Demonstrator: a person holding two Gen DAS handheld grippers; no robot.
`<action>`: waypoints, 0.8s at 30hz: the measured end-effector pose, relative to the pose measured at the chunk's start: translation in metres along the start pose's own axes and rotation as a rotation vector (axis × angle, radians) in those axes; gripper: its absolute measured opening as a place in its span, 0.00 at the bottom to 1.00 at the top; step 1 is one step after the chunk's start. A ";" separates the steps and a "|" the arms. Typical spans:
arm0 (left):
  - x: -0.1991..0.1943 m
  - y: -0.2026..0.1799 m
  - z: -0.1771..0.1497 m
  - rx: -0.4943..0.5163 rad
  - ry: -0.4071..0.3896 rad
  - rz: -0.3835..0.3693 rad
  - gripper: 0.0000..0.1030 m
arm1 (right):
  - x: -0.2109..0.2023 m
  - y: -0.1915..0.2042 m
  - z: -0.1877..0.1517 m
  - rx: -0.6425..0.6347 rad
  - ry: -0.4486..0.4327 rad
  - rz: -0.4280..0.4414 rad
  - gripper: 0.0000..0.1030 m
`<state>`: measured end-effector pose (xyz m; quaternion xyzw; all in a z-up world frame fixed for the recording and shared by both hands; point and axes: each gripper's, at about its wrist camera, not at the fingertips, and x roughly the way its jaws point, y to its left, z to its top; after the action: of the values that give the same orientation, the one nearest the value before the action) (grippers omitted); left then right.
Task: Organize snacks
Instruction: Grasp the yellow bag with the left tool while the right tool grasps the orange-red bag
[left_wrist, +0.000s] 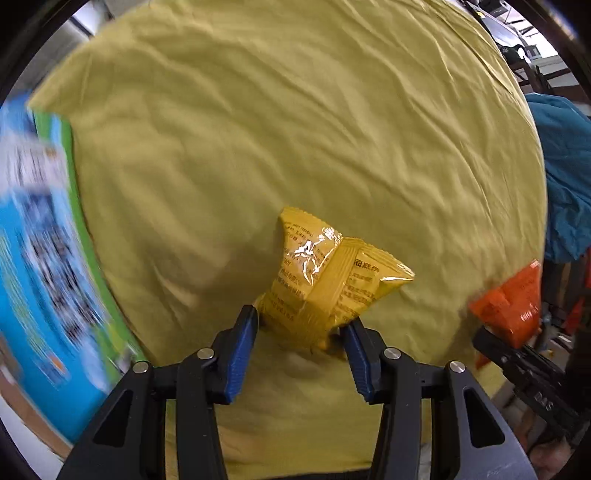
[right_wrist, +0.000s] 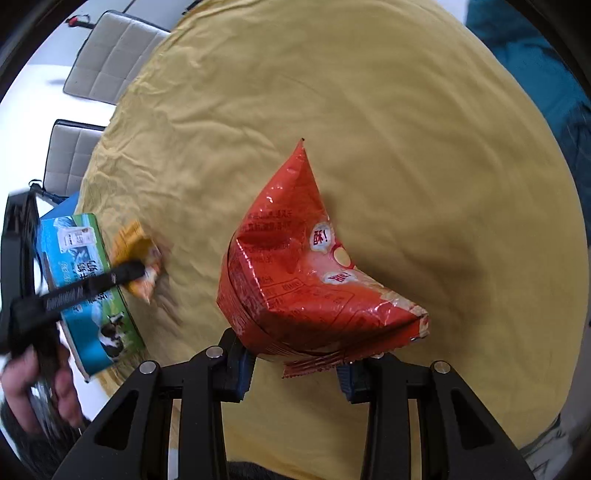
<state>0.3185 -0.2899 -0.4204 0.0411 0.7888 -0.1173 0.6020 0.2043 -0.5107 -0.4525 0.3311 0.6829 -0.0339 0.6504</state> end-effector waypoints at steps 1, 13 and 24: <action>0.005 -0.001 -0.008 -0.006 0.008 -0.006 0.42 | 0.001 -0.006 -0.007 0.008 0.009 0.003 0.37; 0.009 -0.020 -0.046 0.011 -0.015 0.016 0.47 | -0.039 -0.033 -0.032 -0.052 -0.028 -0.162 0.83; -0.043 -0.030 -0.039 0.053 -0.179 0.079 0.62 | -0.038 0.055 -0.024 -0.435 -0.054 -0.458 0.90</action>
<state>0.2876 -0.3066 -0.3652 0.0773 0.7262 -0.1178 0.6729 0.2082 -0.4719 -0.3929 0.0207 0.7135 -0.0414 0.6991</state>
